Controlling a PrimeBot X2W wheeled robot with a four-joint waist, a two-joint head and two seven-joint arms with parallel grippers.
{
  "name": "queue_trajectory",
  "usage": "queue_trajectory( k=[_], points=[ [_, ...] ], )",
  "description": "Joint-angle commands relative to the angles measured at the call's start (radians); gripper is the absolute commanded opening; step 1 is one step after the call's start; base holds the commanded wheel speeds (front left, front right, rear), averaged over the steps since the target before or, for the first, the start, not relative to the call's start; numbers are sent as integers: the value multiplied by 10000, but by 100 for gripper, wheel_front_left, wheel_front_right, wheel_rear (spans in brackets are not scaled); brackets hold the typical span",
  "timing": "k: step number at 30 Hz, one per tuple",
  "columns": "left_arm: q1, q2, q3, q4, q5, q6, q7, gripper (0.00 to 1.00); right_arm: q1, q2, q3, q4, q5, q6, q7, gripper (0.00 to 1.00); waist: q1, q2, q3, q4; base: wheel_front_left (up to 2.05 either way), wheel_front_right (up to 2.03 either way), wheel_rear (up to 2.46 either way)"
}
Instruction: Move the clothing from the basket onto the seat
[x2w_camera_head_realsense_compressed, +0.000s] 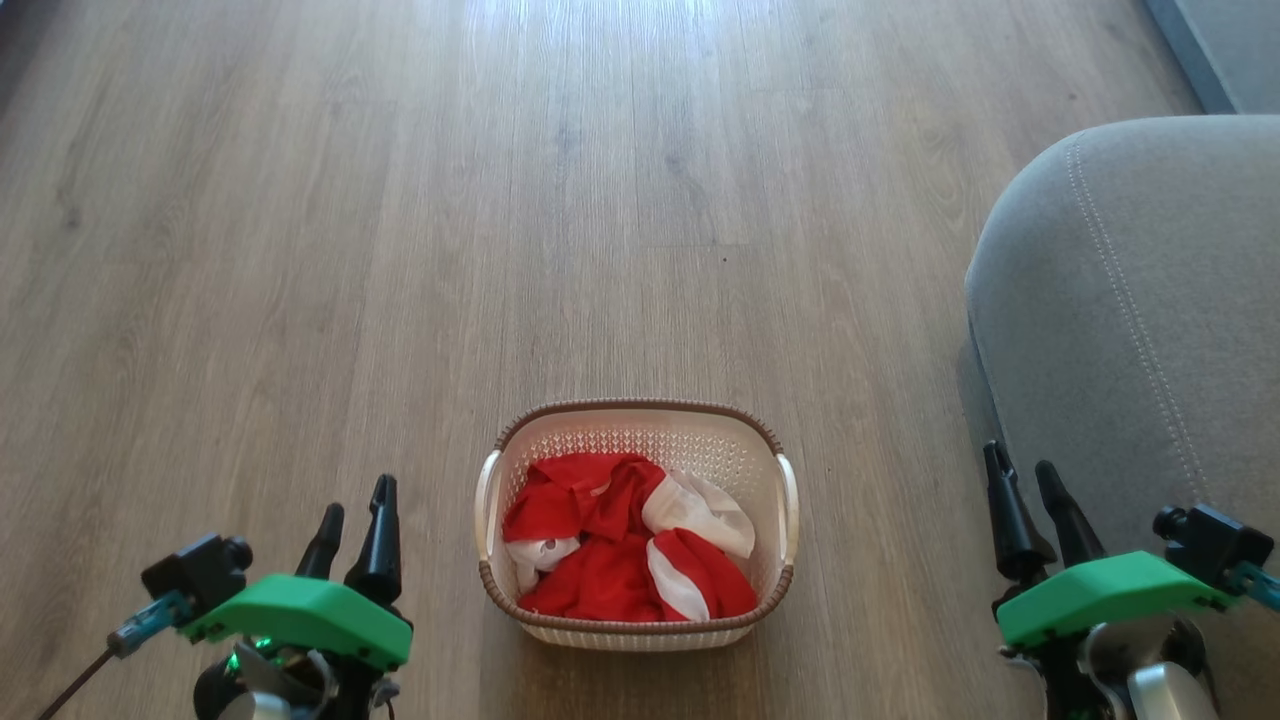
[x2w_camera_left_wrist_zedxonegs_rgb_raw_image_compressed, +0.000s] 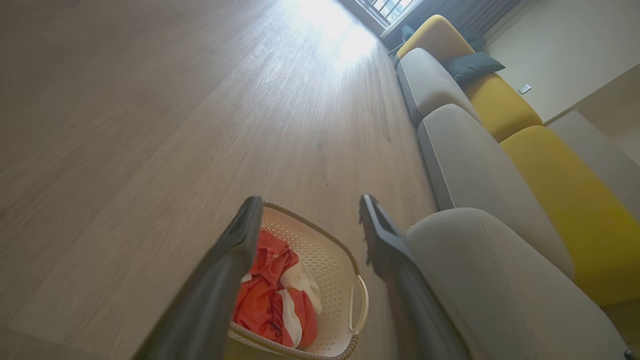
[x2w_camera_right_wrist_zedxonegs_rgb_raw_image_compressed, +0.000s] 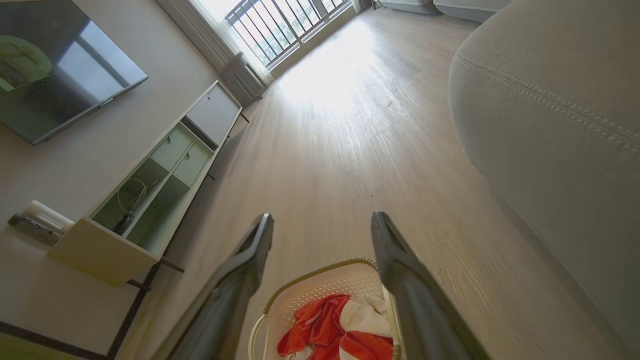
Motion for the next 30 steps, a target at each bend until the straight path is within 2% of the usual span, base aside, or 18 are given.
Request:
queue_trajectory(
  k=[1,30],
  points=[
    [-505,192,70,-442,404,91,-154,100,-350,-95,187,-386,-443,1,-155,100,0,0,-13,5,0,0,0],
    [-526,779,-837,-913,3864,1268,-1002,100,-373,-129,417,-442,-4357,1,-1010,100,0,0,57,67,0,0,0]
  ],
)
